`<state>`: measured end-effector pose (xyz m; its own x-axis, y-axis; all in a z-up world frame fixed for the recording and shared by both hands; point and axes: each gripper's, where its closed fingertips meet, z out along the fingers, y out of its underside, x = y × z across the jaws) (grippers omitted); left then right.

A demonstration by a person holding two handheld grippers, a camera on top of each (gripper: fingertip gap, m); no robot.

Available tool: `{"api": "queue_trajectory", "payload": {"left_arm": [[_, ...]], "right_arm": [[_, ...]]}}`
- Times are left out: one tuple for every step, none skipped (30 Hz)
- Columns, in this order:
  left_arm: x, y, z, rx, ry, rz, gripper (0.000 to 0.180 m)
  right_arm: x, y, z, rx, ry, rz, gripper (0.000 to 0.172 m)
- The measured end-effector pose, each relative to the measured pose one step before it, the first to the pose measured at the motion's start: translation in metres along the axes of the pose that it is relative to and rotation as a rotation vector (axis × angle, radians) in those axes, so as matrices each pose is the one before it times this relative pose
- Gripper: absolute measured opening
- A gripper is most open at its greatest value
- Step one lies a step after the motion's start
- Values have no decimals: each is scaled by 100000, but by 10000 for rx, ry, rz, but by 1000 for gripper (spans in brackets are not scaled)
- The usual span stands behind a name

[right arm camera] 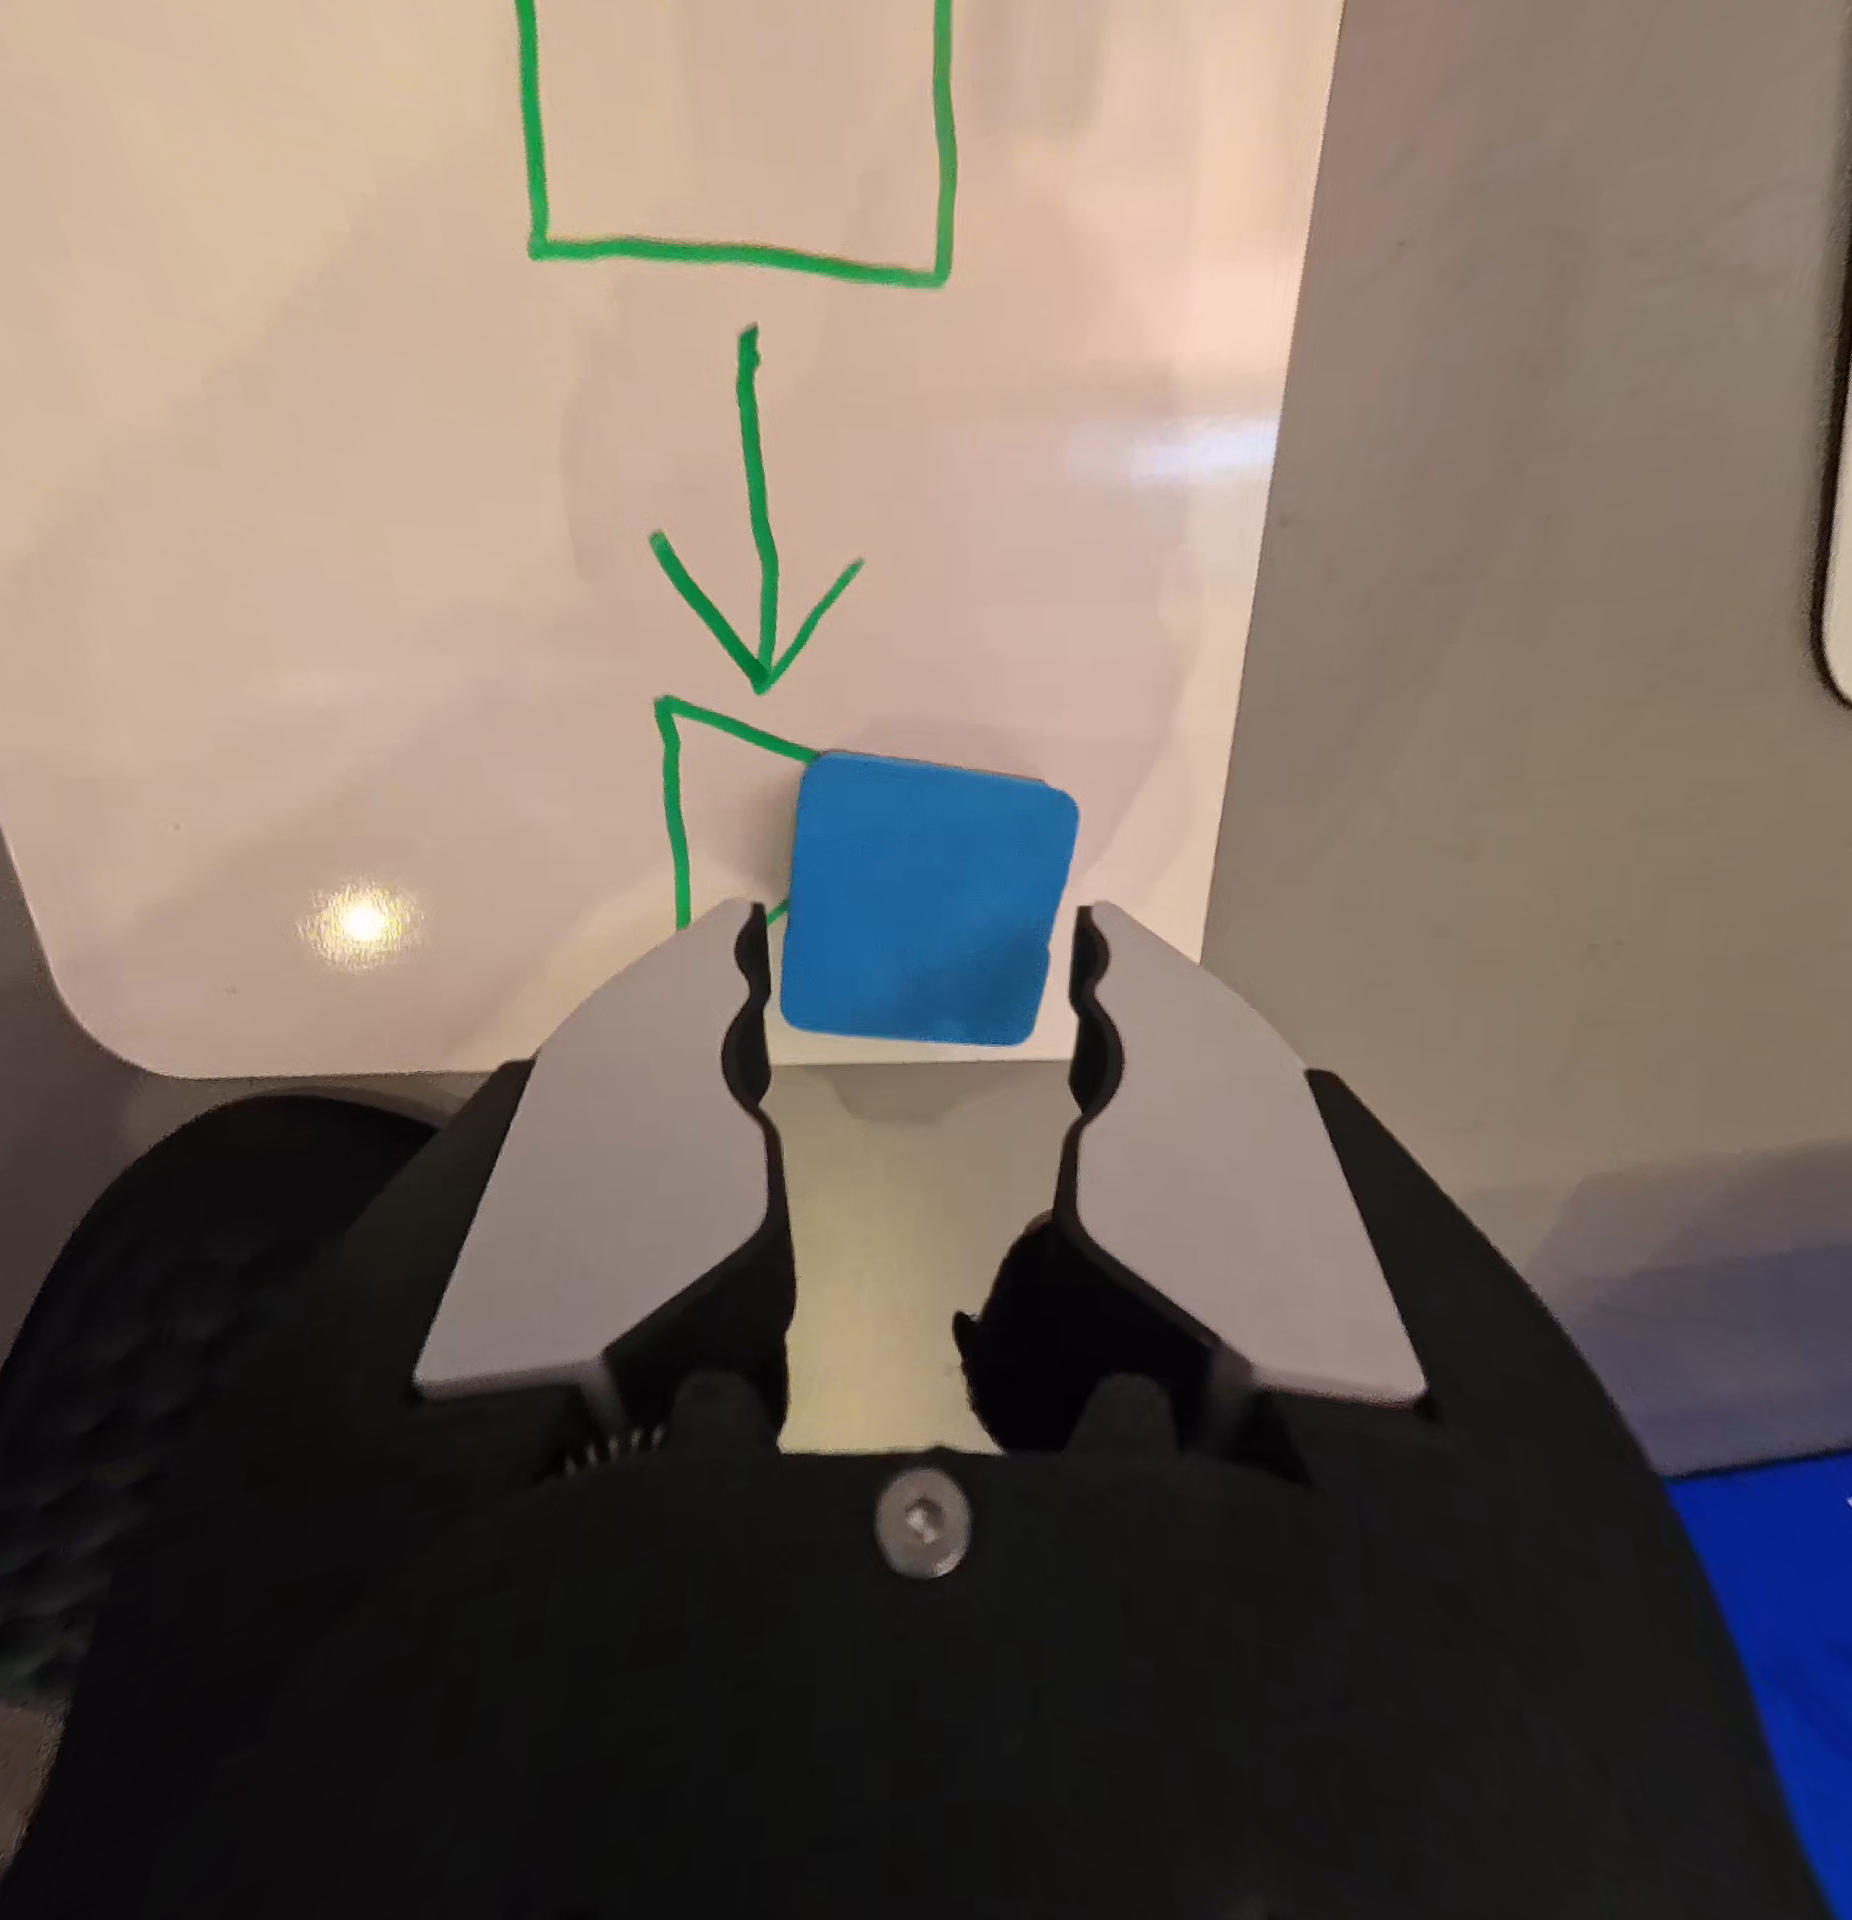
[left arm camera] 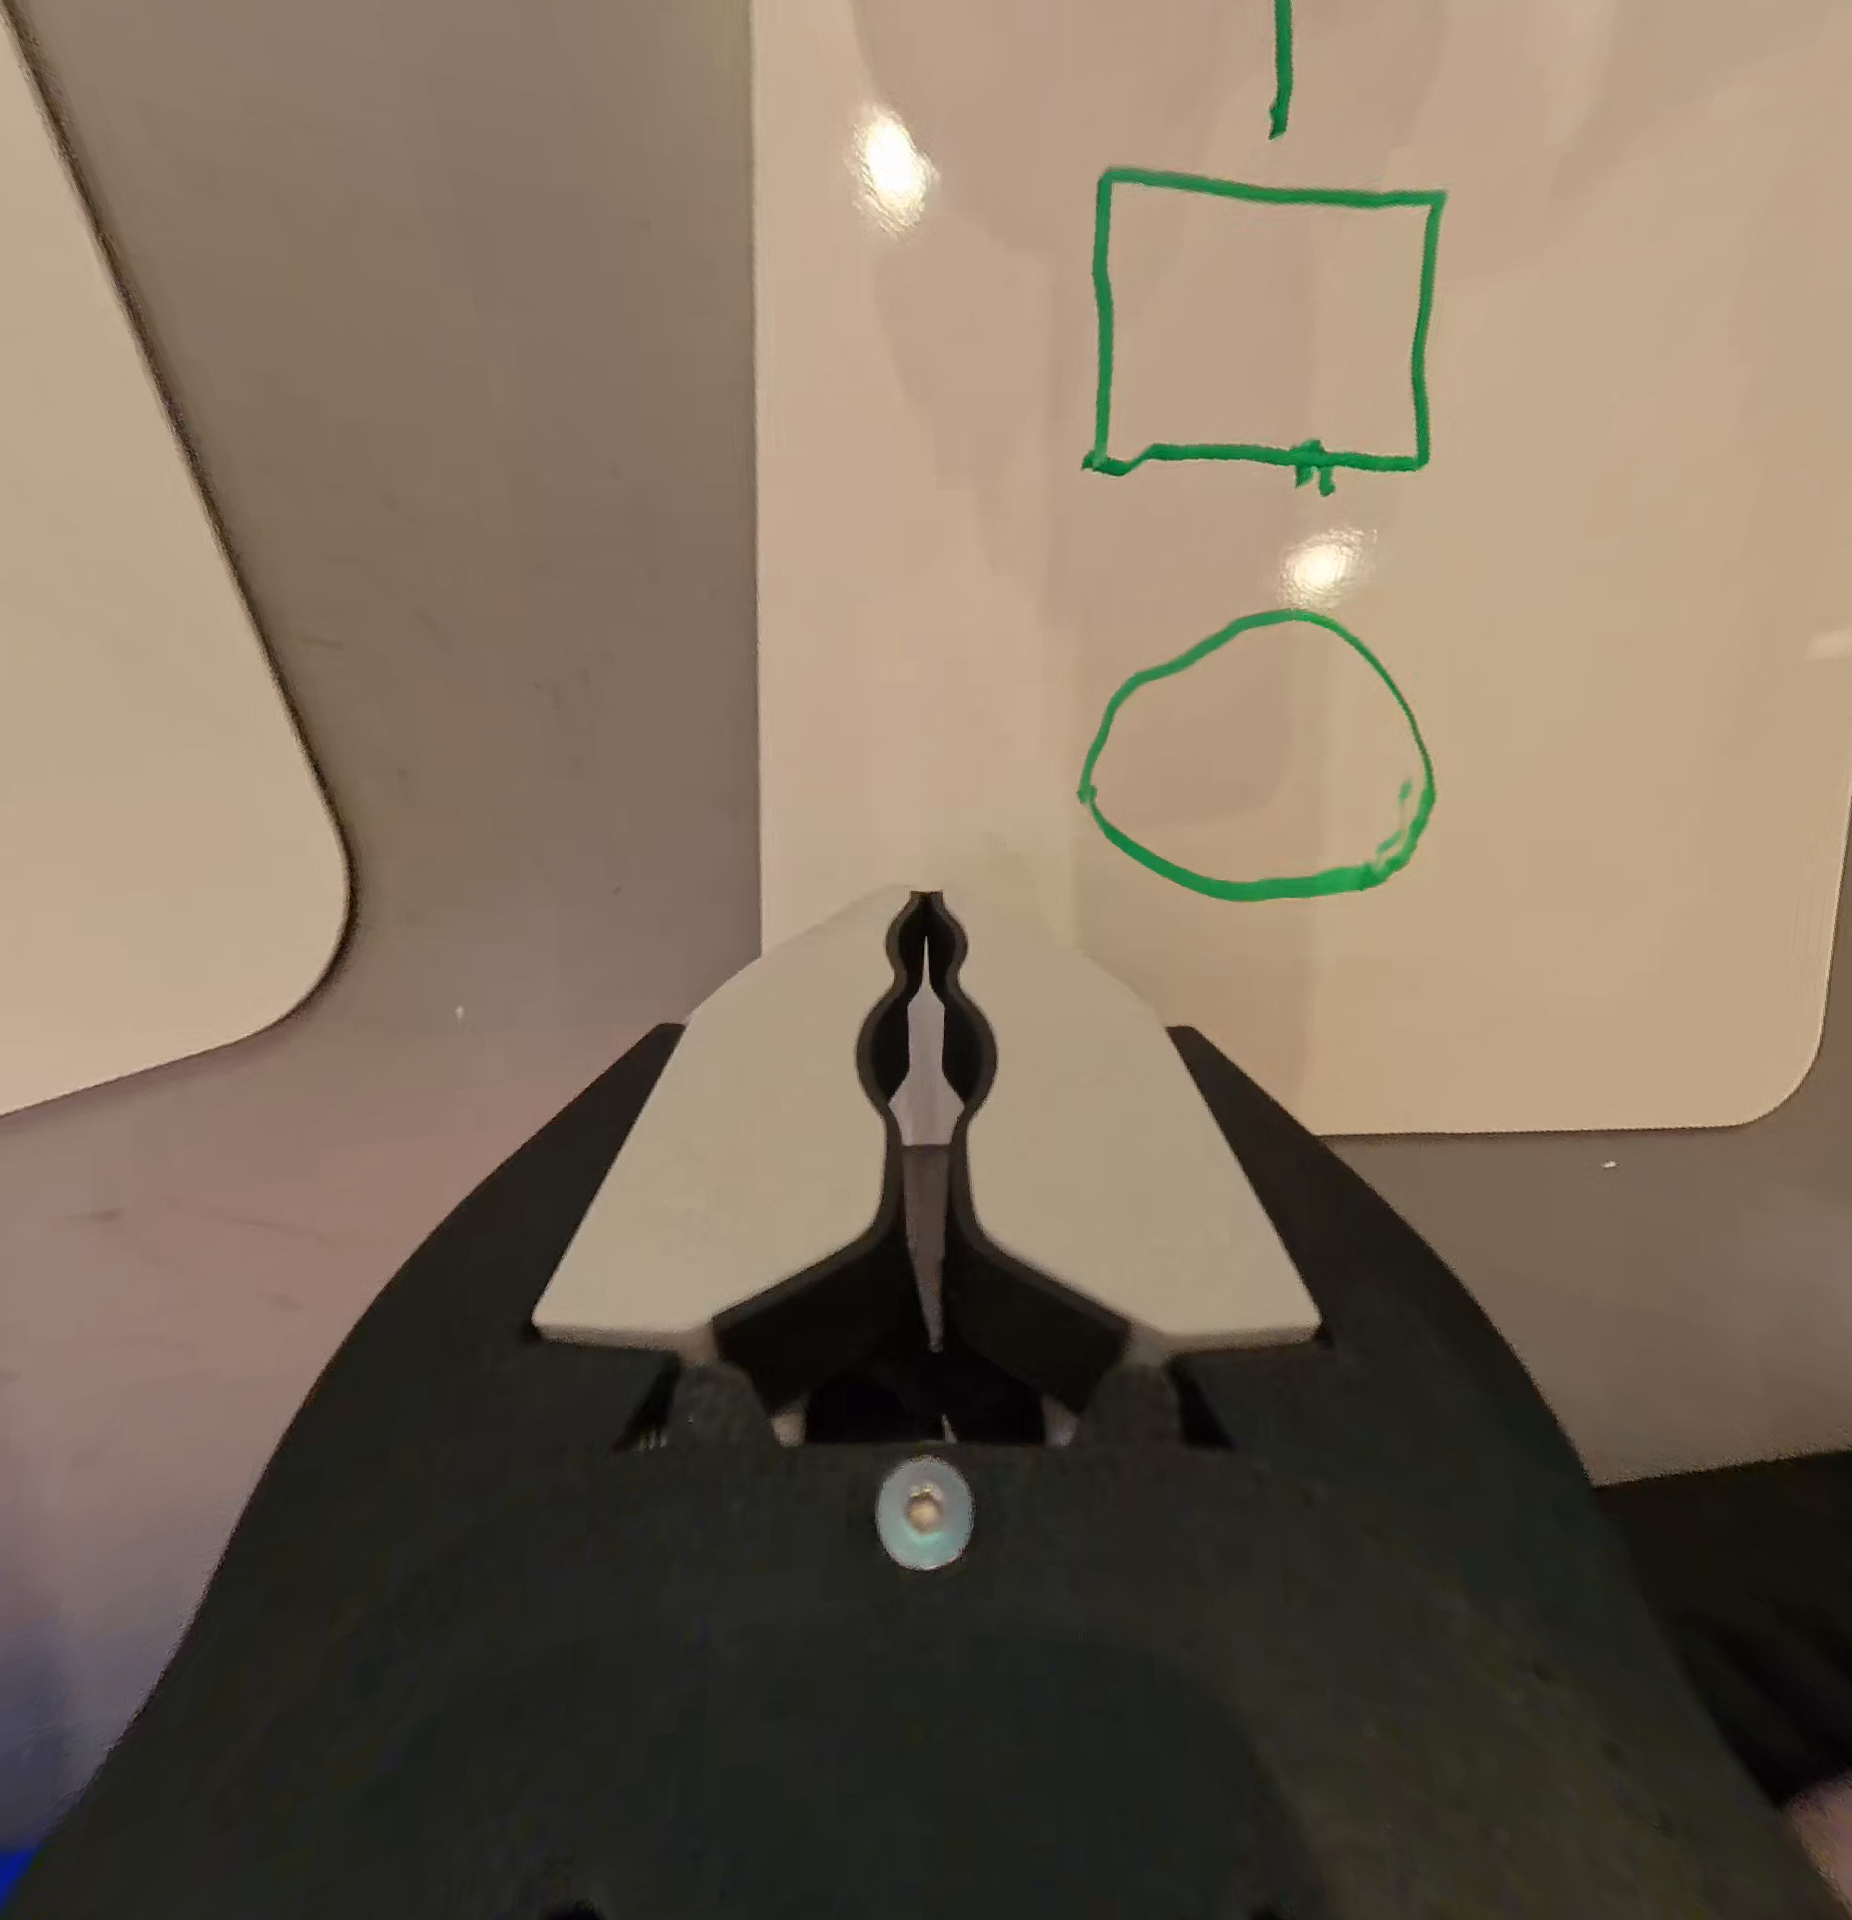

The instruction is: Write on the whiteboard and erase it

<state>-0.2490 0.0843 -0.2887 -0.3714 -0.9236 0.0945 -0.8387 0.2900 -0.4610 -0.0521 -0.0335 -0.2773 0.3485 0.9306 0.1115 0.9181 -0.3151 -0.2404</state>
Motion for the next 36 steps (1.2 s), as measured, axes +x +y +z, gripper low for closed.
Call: {"api": "queue_trajectory", "payload": {"left_arm": [[43,198,416,-102,91,-7,0],[-181,273,370,-147,-20,-68,1],[-46,-69,83,80,69,-78,0],[-57,27,20,15,18,-23,1],[-131,60,22,-8,-54,-72,0],[-59,-39,-14,39,-18,-96,0],[-4,5,-1,1,-22,-16,0],[-9,7,-3,-7,-17,-4,0],[1,-5,-1,3,2,-42,0],[-9,8,-9,19,5,-48,0],[-2,-3,3,6,14,-74,0],[-12,12,-12,-17,-8,-47,1],[-21,14,3,-23,-40,-41,1],[-16,12,-8,-16,-43,-60,1],[-18,11,-6,-17,-38,-35,1],[-1,13,-2,-25,-34,2,1],[4,4,-4,-33,-15,-23,1],[-4,-7,-2,-35,-7,-33,1],[-6,9,-5,-32,-17,4,1],[-5,-3,-2,-27,-14,-22,1],[0,6,-8,-31,-22,-57,1],[-8,8,-4,-42,-49,-28,1],[8,3,-6,-45,-63,9,1],[-3,1,0,-30,-38,-10,1],[-8,3,-1,-2,-10,-8,1],[4,4,-11,16,8,8,1],[-2,-4,-2,11,26,-18,1],[1,-9,-3,-7,25,-22,1],[-4,0,7,-16,13,1,1],[3,-8,-9,-2,7,-7,1],[-4,7,-4,14,2,-24,1],[4,-2,2,17,-5,-20,1],[-3,6,0,16,-11,-4,1],[7,-2,-9,14,-2,-17,1],[-6,3,-4,9,7,-15,1],[1,-8,4,6,6,11,1]], "right_arm": [[45,-152,148,44,34,-3,55],[-57,193,374,-206,-34,-32,54],[31,151,448,-176,47,-76,54],[60,14,406,-64,28,23,54],[91,-30,186,-14,69,12,54],[73,-24,-6,-5,92,-23,54],[-6,22,9,-32,28,27,53],[-8,0,-23,14,16,-47,53],[-88,12,-19,47,-105,73,53],[103,13,-8,16,-35,100,53],[452,7,82,-50,215,43,53],[210,-302,82,112,72,47,53],[-72,-504,105,198,-42,-14,53],[-369,-330,35,69,-101,-135,52],[-648,-80,-80,-54,-144,-304,52],[-684,150,-132,-93,-157,-233,53],[-399,529,-184,-203,-131,7,53],[38,738,-141,-213,9,127,52],[530,654,-47,-149,168,215,52],[685,246,58,-38,179,241,52],[268,-337,95,109,36,57,52],[-6,-709,127,147,62,-149,52],[-342,-832,121,115,2,-178,52],[-848,-755,27,145,-170,-275,52],[-822,-255,-64,18,-107,-274,52],[-671,413,-180,-161,-113,-99,52],[-280,900,-218,-227,-62,80,52],[391,1043,-135,-214,77,258,52],[798,634,14,-66,154,317,52],[589,-47,91,92,57,192,52],[311,-607,131,115,75,-9,52],[-252,-1110,158,227,-33,-166,52],[-864,-1141,96,266,-171,-345,52],[-826,-416,-21,-40,-68,-348,52],[-729,269,-155,-199,-100,-192,52],[-540,694,-207,-136,-135,30,52]]}}
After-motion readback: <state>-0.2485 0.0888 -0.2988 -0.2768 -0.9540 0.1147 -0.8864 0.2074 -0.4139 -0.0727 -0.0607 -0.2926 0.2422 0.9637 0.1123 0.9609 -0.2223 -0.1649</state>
